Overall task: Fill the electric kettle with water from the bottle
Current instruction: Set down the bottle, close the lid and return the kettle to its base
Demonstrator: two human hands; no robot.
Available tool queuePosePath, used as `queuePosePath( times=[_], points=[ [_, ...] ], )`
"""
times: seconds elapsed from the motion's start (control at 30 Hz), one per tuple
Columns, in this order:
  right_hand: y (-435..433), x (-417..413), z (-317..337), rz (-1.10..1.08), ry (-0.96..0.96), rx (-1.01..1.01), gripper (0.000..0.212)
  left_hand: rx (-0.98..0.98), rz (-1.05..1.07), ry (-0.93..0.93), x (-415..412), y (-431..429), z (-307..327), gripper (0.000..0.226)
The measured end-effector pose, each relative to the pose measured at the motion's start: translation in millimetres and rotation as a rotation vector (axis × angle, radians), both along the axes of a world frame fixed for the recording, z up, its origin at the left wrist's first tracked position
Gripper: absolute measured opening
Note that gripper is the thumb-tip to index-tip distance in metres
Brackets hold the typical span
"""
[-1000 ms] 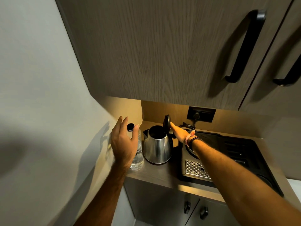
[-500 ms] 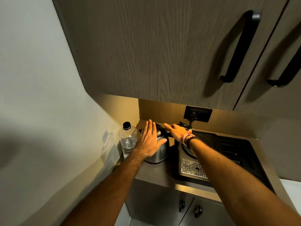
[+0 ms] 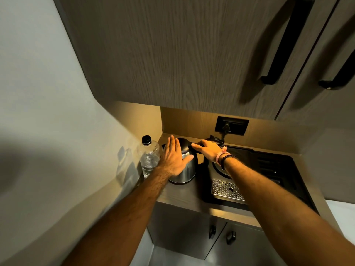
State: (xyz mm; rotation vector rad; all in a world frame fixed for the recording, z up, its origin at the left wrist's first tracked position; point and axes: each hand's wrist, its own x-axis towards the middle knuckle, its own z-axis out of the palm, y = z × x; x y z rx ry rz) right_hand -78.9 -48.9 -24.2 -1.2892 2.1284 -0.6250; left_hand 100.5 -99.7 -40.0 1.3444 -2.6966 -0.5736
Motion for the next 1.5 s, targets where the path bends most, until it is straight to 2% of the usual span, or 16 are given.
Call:
queuePosePath(
  times=[0.17,0.33,0.5,0.7,0.8,0.87,1.0,1.2,1.37,1.5],
  points=[
    [3,1,-9,-0.042,0.001,-0.021,0.07,0.076,0.079,0.124,-4,1,0,0.102],
    [7,-1,-15,-0.036,-0.118,-0.122,0.064,0.101,0.209,0.237,-10,2,-5,0.106],
    [6,5,-13,-0.048,-0.062,-0.226,0.05,0.065,0.4,0.336,-19,1,-5,0.11],
    [9,12,-17,-0.075,-0.029,-0.285,0.041,0.305,0.702,0.641,-24,4,-11,0.114],
    [10,12,-17,-0.08,-0.021,-0.316,0.04,0.414,0.815,0.818,-24,3,-17,0.098],
    [13,10,-13,-0.078,-0.002,-0.34,0.039,0.477,0.802,0.892,-23,3,-15,0.089],
    [22,-5,3,-0.117,0.005,-0.418,0.035,0.533,0.707,0.872,-27,5,-1,0.089],
    [47,-44,45,-0.124,0.063,-0.506,0.032,0.613,0.557,1.002,-61,18,38,0.075],
    [74,-89,57,-0.153,0.107,-0.508,0.033,0.676,0.434,0.901,-94,33,52,0.078],
    [96,-114,54,-0.21,0.067,-0.478,0.029,0.808,0.368,0.857,-117,48,54,0.082]
  ],
)
